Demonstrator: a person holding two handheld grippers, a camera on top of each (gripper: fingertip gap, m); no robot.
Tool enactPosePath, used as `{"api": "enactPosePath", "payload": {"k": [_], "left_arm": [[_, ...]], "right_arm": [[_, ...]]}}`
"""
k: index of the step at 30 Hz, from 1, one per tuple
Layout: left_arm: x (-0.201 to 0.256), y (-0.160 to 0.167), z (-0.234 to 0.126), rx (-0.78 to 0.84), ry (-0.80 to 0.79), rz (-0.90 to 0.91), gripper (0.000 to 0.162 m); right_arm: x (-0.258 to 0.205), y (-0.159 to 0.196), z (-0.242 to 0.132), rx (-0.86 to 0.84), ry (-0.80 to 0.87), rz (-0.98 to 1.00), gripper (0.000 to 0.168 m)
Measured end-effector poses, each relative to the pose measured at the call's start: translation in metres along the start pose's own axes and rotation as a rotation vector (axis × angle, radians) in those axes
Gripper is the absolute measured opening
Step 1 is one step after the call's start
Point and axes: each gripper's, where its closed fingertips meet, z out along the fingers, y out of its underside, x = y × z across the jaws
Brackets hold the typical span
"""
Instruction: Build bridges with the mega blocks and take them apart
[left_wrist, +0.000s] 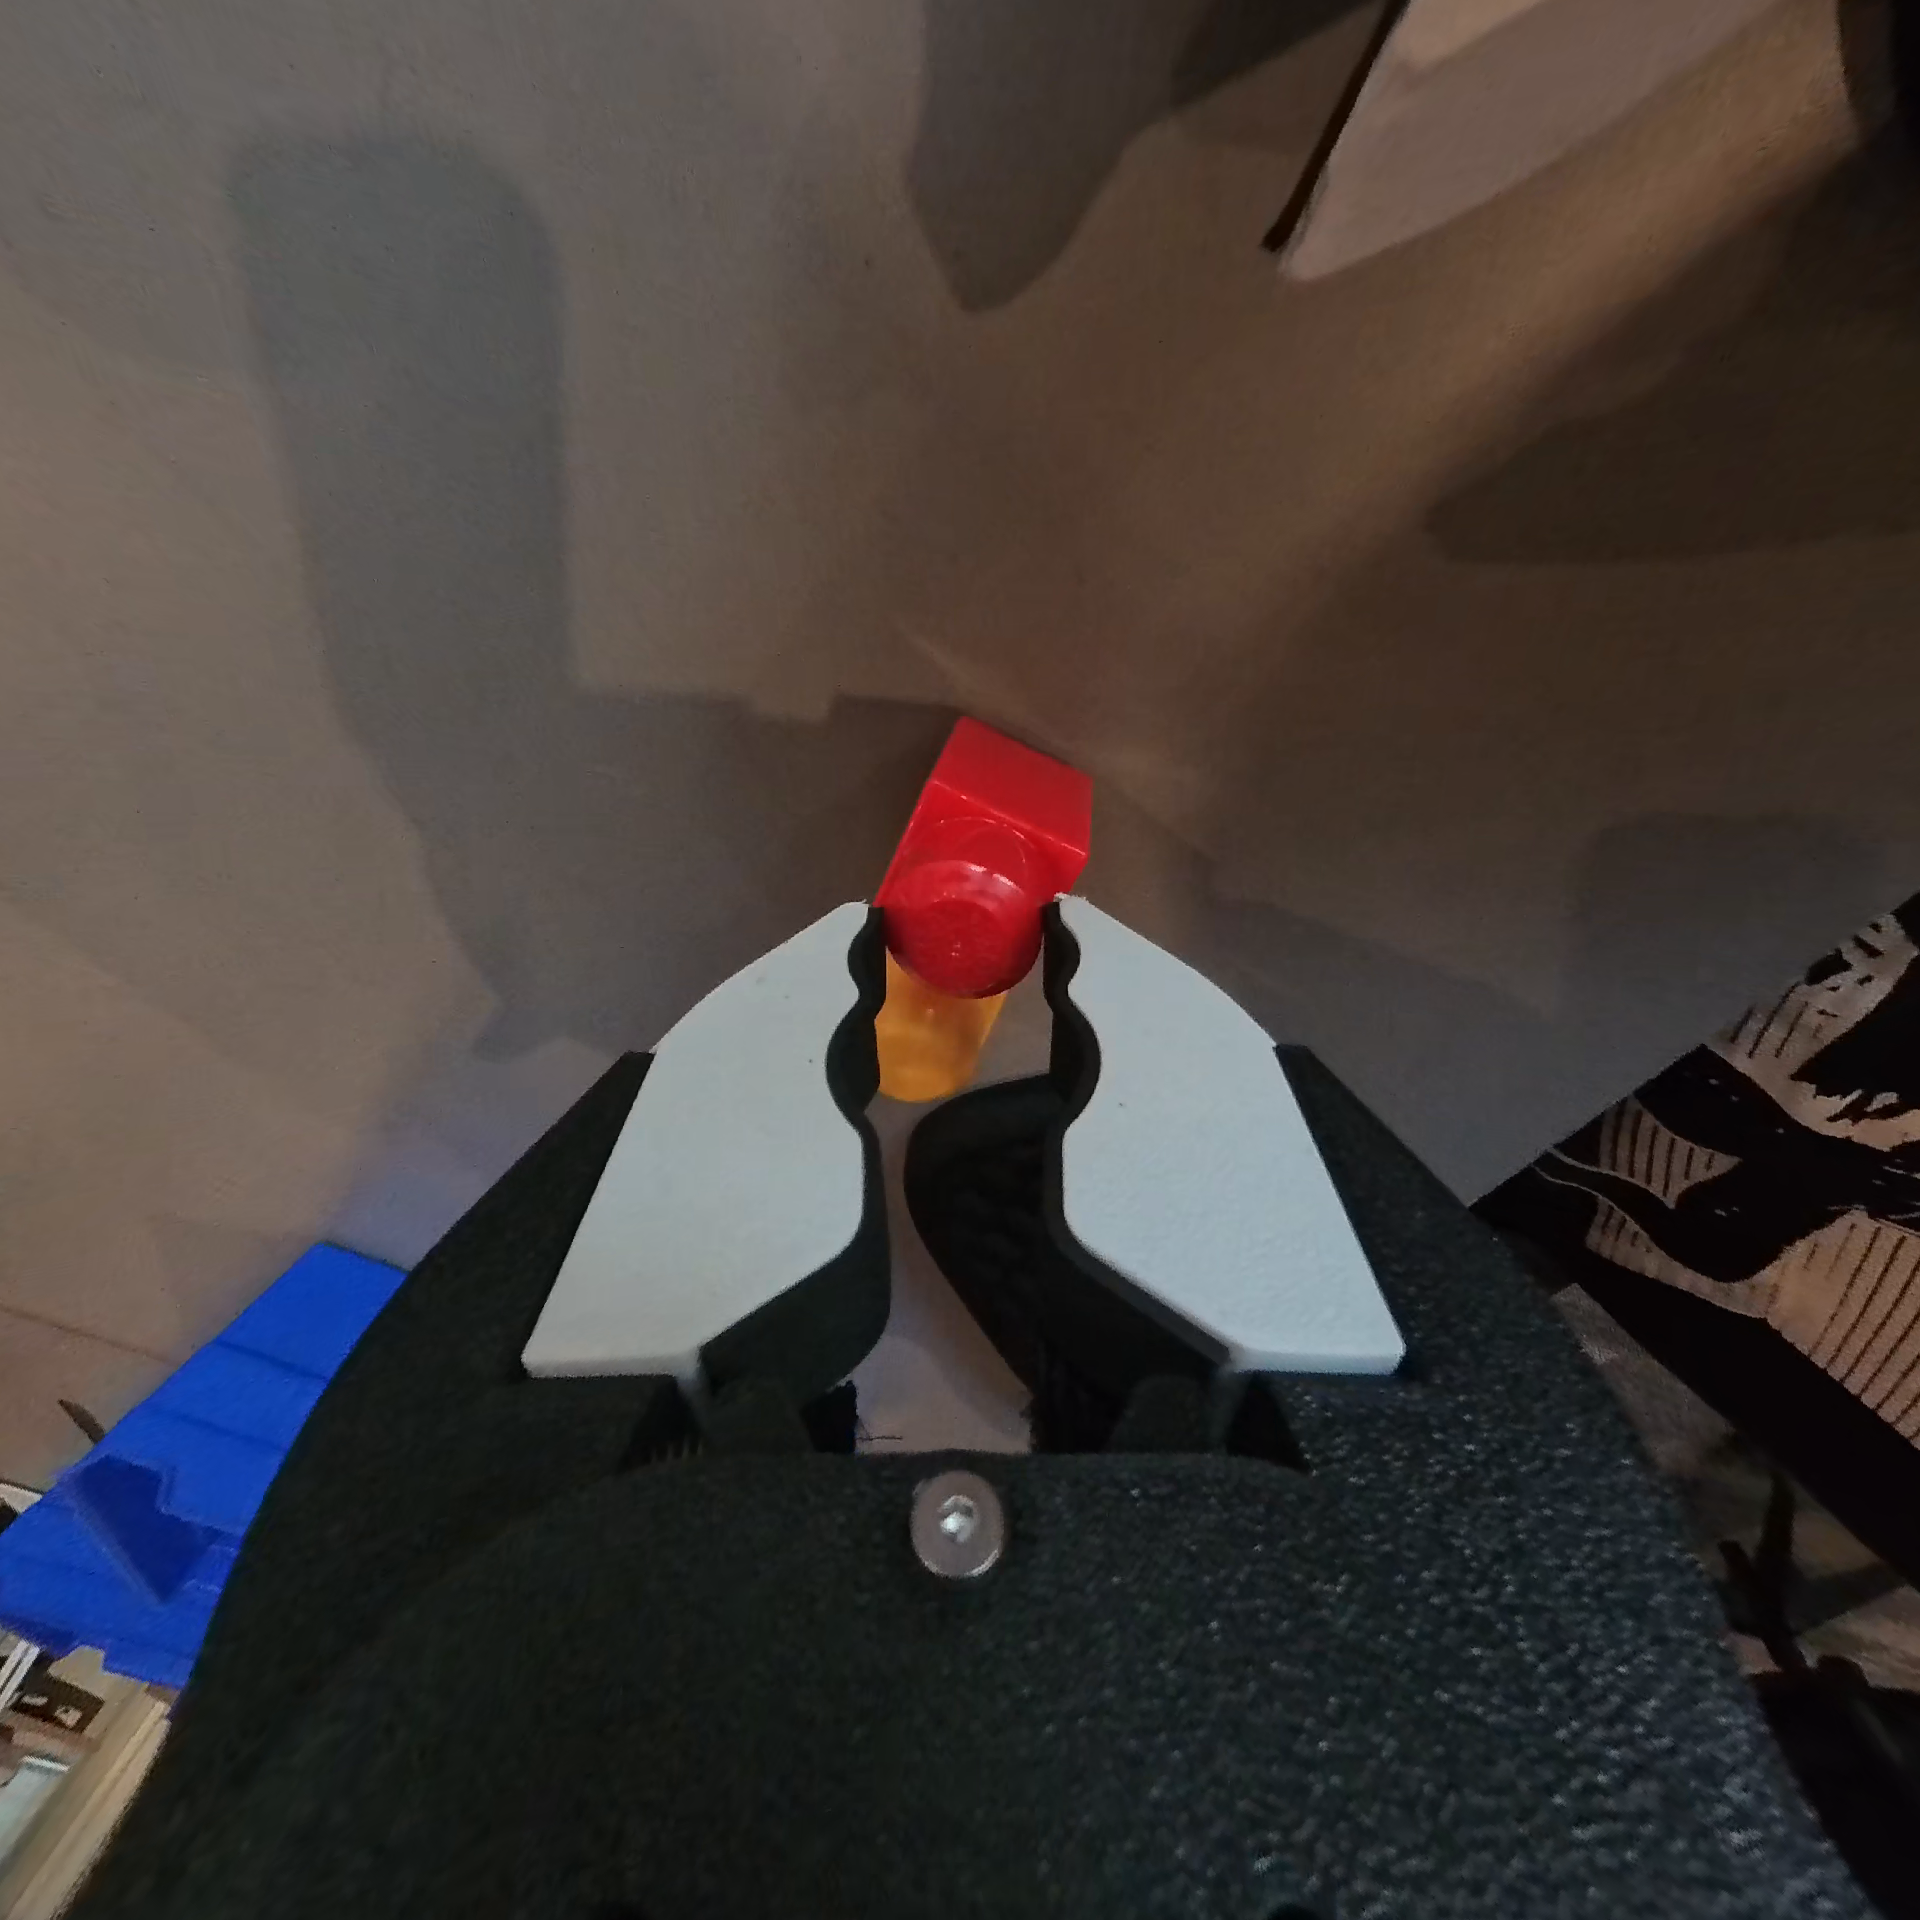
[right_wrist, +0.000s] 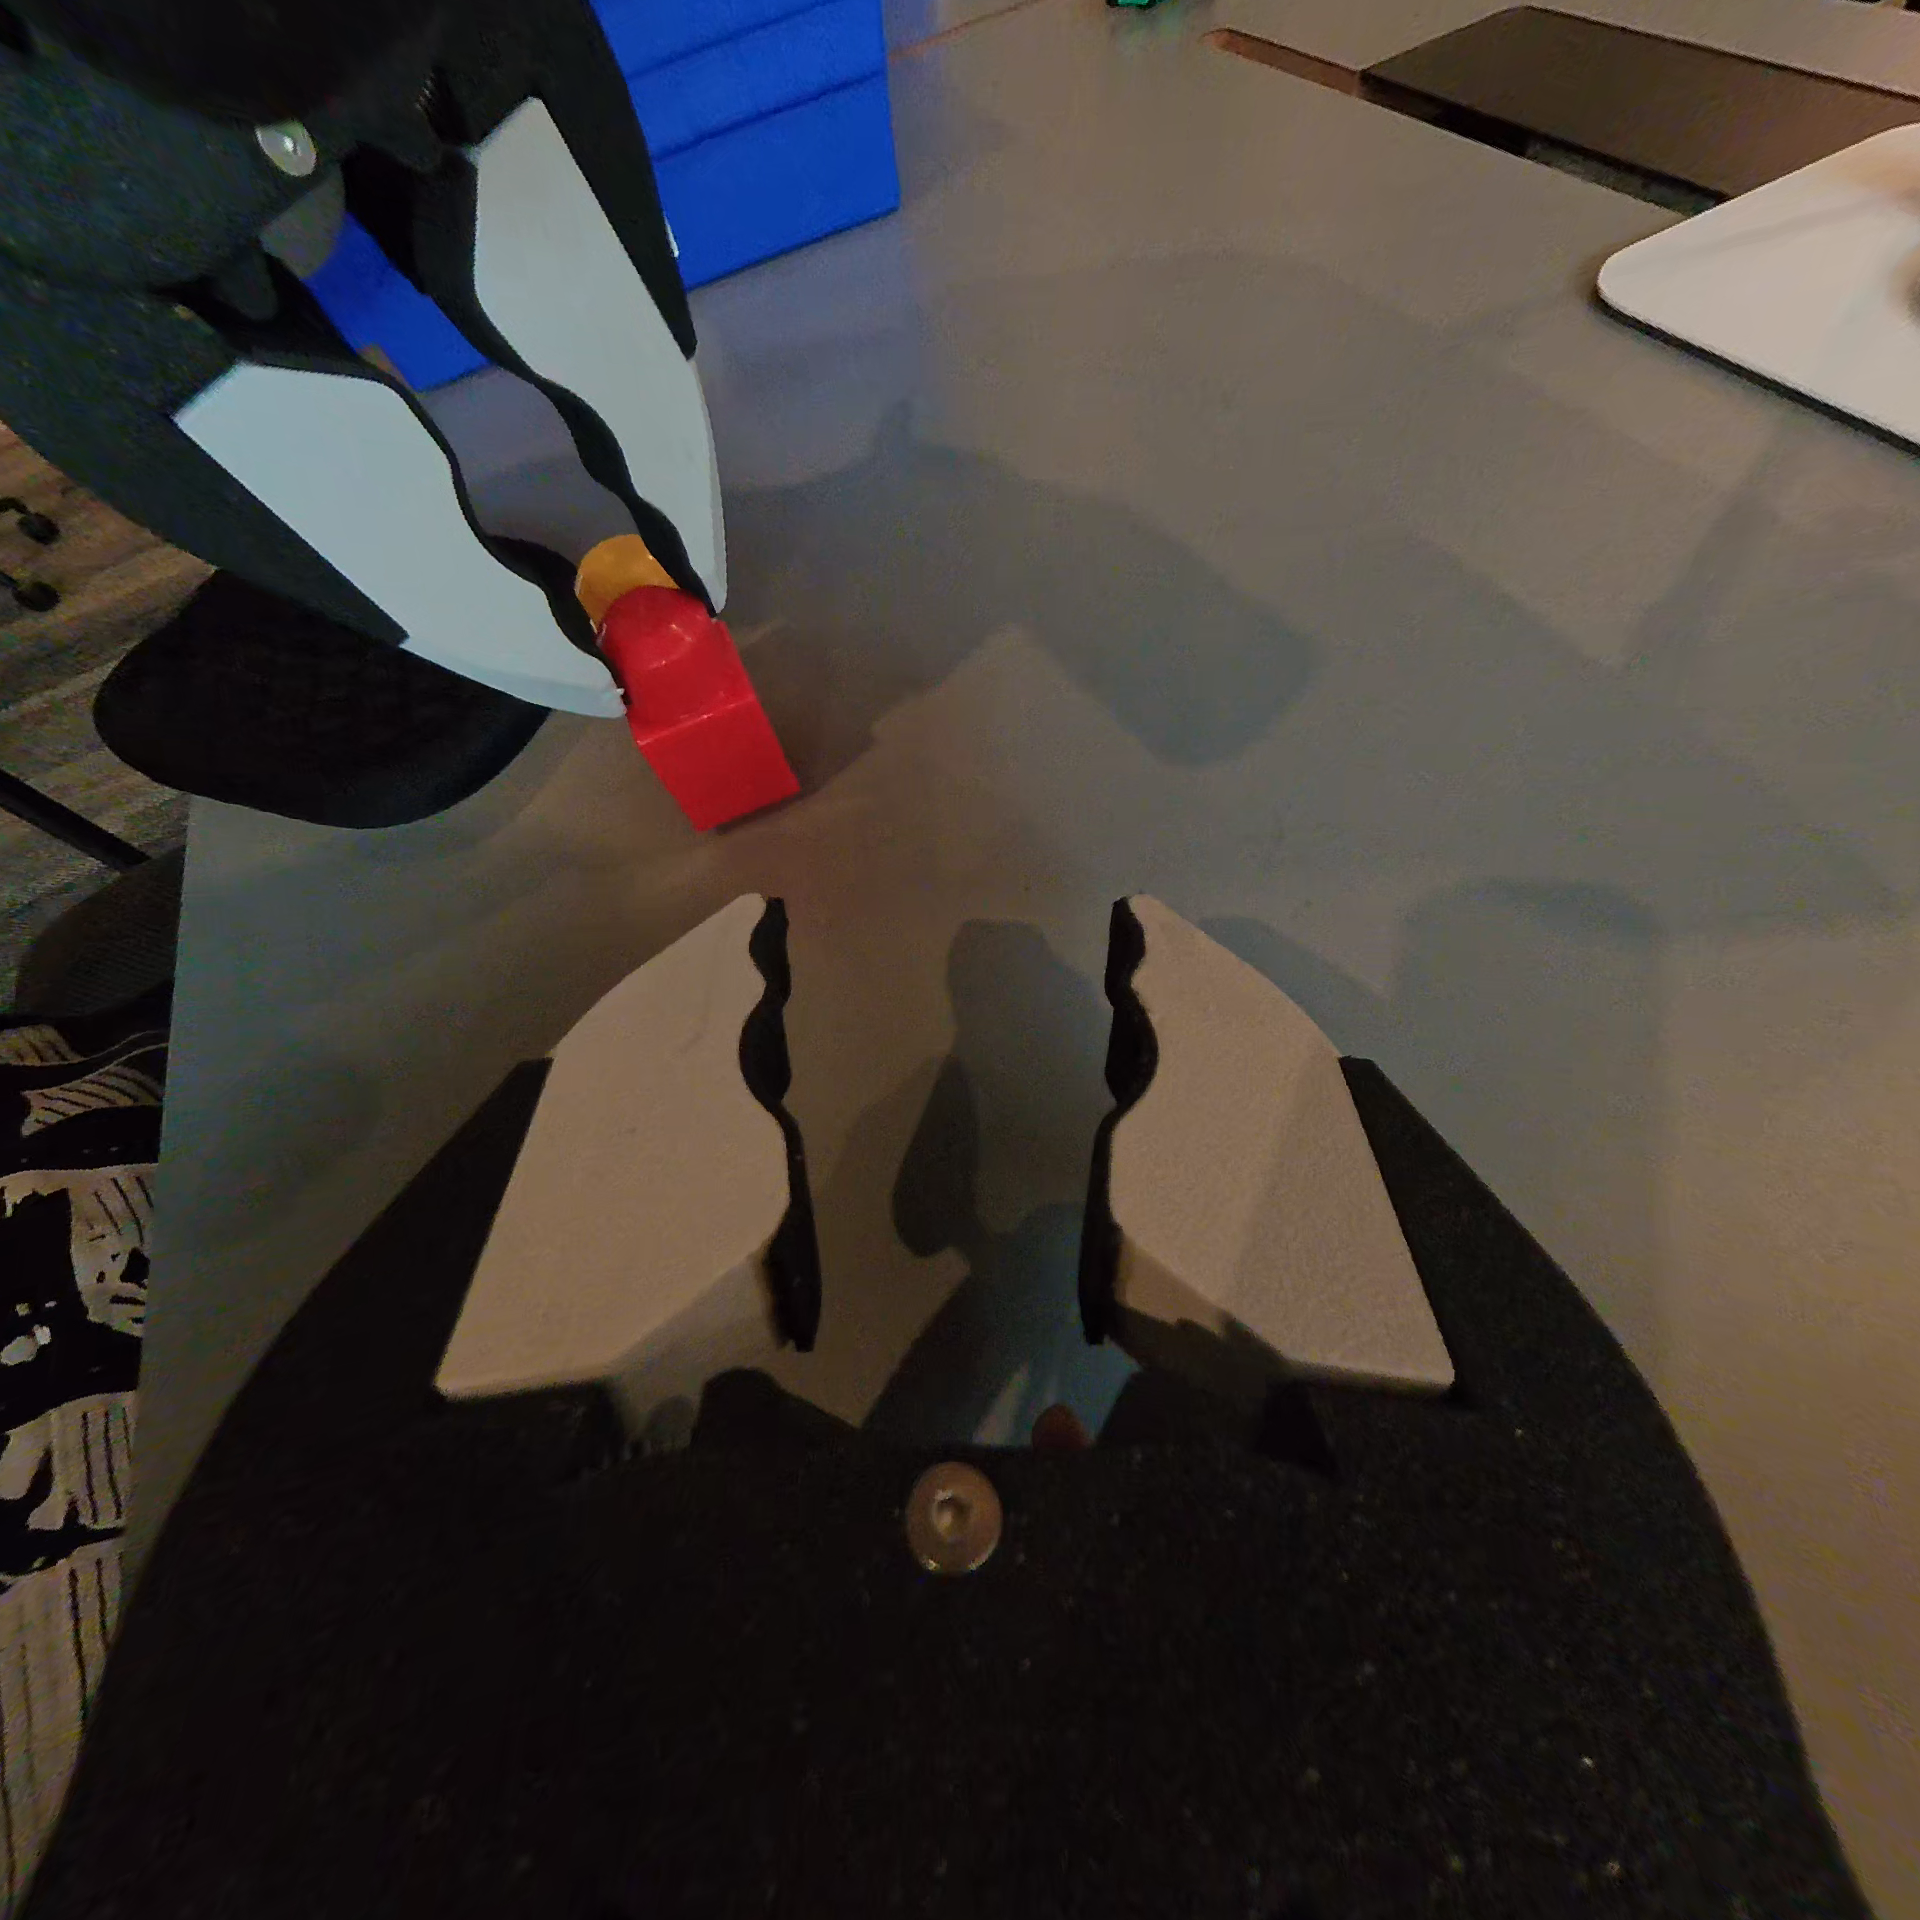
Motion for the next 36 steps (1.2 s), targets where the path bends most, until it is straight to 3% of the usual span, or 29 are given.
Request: {"api": "enactPosePath", "payload": {"k": [36], "left_arm": [[0.002,0.01,0.003,-0.032,0.024,0.011,0.034]], "right_arm": [[0.002,0.001,-0.001,0.0,0.004,0.002,0.058]]}}
